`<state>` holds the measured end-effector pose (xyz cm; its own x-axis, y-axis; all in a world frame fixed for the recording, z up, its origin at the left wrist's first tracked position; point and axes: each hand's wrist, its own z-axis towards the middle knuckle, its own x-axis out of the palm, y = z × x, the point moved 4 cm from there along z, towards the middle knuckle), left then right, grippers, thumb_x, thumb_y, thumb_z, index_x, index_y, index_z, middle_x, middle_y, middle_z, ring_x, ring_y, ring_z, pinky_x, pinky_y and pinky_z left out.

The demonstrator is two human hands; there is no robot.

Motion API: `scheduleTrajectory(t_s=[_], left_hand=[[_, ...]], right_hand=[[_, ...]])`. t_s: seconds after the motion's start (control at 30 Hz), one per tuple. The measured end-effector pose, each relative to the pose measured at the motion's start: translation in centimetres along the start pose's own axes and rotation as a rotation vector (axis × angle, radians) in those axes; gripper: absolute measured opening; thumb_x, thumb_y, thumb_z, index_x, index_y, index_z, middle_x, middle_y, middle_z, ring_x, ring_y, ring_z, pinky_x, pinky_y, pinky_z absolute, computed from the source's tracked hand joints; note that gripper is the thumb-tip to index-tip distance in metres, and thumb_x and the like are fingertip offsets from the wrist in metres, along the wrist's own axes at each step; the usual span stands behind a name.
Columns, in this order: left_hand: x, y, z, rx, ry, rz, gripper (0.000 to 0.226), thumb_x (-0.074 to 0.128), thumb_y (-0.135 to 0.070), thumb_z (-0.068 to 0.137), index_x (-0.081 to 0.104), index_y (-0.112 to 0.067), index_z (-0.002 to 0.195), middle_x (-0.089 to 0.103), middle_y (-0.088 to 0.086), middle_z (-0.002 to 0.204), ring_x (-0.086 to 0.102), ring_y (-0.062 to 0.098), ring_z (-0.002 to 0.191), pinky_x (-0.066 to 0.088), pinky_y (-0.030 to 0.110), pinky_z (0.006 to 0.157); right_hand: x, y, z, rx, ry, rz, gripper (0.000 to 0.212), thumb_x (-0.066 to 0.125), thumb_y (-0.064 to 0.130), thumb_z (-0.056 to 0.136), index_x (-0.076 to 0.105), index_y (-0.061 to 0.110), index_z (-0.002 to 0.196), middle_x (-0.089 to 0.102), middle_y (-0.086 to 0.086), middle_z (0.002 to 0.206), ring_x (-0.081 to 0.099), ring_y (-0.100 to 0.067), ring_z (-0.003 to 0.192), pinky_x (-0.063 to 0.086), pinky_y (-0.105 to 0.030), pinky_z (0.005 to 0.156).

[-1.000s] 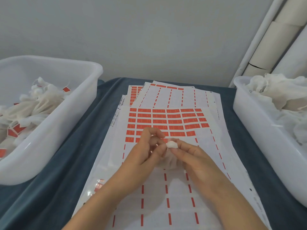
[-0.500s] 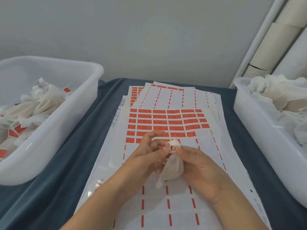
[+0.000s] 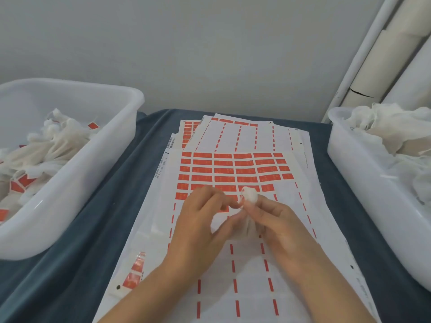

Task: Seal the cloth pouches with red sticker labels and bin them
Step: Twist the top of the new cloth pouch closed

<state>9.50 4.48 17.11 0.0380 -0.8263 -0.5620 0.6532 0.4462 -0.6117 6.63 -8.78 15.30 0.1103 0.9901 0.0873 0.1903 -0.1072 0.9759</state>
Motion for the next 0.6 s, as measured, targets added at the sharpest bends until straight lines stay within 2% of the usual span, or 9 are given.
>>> scheduleTrajectory(t_s=[0.07, 0.17, 0.23, 0.33, 0.47, 0.6], left_hand=[[0.0, 0.25, 0.05, -0.043, 0.028, -0.064, 0.007, 0.062, -0.03, 0.081, 0.063, -0.026, 0.086, 0.046, -0.028, 0.085, 0.052, 0.006, 0.077, 0.046, 0.013, 0.067], [0.0, 0.23, 0.15, -0.084, 0.015, -0.118, 0.011, 0.06, -0.033, 0.078, 0.055, -0.033, 0.087, 0.047, -0.026, 0.085, 0.05, 0.0, 0.083, 0.043, 0.005, 0.069], [-0.29, -0.07, 0.25, -0.043, -0.043, -0.038, 0.013, 0.063, -0.03, 0.079, 0.058, -0.027, 0.091, 0.049, -0.021, 0.092, 0.051, -0.001, 0.075, 0.044, 0.005, 0.063], [-0.41, -0.42, 0.16, 0.067, -0.067, 0.084, 0.017, 0.063, -0.023, 0.075, 0.069, -0.013, 0.087, 0.061, -0.004, 0.088, 0.054, 0.003, 0.078, 0.05, 0.014, 0.069], [-0.69, 0.12, 0.18, 0.012, -0.091, -0.009, 0.015, 0.063, -0.022, 0.075, 0.071, -0.011, 0.081, 0.054, -0.015, 0.082, 0.051, 0.001, 0.069, 0.045, 0.006, 0.071], [-0.63, 0.24, 0.07, -0.007, -0.072, 0.052, 0.015, 0.062, -0.024, 0.075, 0.07, -0.012, 0.079, 0.061, -0.008, 0.077, 0.051, 0.001, 0.066, 0.047, 0.01, 0.065]], right_hand=[[0.13, -0.01, -0.03, -0.012, -0.005, -0.043, 0.032, 0.06, 0.041, 0.074, 0.072, 0.019, 0.095, 0.071, 0.006, 0.098, 0.064, -0.009, 0.096, 0.046, -0.029, 0.089], [0.14, 0.09, -0.05, -0.023, -0.015, -0.058, 0.033, 0.061, 0.042, 0.072, 0.072, 0.016, 0.09, 0.071, 0.006, 0.092, 0.064, -0.007, 0.092, 0.045, -0.027, 0.085], [0.13, 0.1, 0.0, -0.022, -0.018, -0.071, 0.034, 0.061, 0.042, 0.071, 0.072, 0.016, 0.089, 0.071, 0.006, 0.091, 0.064, -0.009, 0.092, 0.046, -0.029, 0.087], [0.23, 0.0, 0.06, -0.013, -0.012, -0.069, 0.038, 0.06, 0.043, 0.071, 0.071, 0.018, 0.098, 0.07, 0.007, 0.102, 0.062, -0.015, 0.104, 0.042, -0.039, 0.102], [0.34, 0.01, -0.03, 0.002, 0.014, -0.034, 0.038, 0.062, 0.046, 0.069, 0.072, 0.023, 0.098, 0.07, 0.006, 0.105, 0.062, -0.017, 0.105, 0.042, -0.042, 0.103], [0.31, -0.26, 0.08, 0.019, -0.004, -0.077, 0.035, 0.061, 0.047, 0.072, 0.071, 0.026, 0.097, 0.07, 0.009, 0.103, 0.063, -0.013, 0.102, 0.046, -0.038, 0.1]])
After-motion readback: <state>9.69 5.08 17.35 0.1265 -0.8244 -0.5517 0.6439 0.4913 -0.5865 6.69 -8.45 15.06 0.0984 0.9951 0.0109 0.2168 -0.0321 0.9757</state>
